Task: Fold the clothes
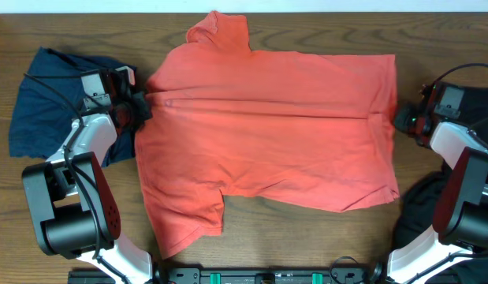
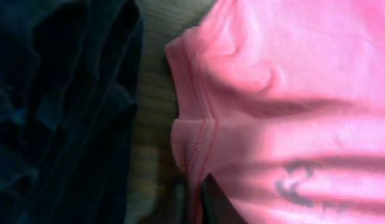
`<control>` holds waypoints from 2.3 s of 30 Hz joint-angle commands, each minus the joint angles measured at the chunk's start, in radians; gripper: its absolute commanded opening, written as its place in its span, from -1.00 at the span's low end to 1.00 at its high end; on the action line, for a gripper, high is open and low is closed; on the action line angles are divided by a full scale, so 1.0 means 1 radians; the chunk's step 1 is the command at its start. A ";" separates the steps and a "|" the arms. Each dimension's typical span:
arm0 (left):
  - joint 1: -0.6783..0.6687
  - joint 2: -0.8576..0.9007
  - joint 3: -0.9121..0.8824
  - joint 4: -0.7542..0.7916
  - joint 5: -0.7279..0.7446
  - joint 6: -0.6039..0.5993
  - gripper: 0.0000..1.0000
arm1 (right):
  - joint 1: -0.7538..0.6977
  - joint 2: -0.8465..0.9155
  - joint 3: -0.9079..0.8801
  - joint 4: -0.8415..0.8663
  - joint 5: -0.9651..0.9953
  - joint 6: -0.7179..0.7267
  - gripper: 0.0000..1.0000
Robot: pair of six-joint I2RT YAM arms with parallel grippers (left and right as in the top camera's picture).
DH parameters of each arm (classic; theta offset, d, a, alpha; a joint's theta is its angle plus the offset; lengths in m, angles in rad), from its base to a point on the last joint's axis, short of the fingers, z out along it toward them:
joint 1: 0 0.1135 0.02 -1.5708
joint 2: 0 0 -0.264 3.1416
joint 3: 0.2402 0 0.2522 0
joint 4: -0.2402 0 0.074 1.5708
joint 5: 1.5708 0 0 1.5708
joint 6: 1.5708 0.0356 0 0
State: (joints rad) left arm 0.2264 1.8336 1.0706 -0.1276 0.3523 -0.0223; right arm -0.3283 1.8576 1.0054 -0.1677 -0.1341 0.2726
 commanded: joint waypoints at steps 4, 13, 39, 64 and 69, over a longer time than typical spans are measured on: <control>0.011 -0.021 0.022 0.005 0.024 -0.032 -0.17 | -0.027 -0.014 0.035 -0.051 0.010 -0.050 -0.09; 0.008 -0.121 0.022 -0.029 0.132 -0.035 0.00 | -0.031 -0.043 0.027 -0.303 -0.166 -0.047 -0.34; -0.262 -0.278 -0.015 -0.595 0.095 0.029 0.05 | -0.051 -0.117 0.043 -0.270 -0.454 -0.169 -0.30; -0.291 -0.267 -0.183 -0.555 -0.029 0.028 0.05 | 0.094 -0.026 0.042 -0.158 -0.236 -0.116 -0.60; -0.291 -0.267 -0.182 -0.550 -0.029 0.028 0.05 | 0.094 -0.026 0.042 -0.162 -0.239 -0.112 -0.85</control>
State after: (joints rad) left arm -0.0628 1.5623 0.8925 -0.6777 0.3332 -0.0025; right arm -0.2474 1.8240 1.0336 -0.3264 -0.3763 0.1520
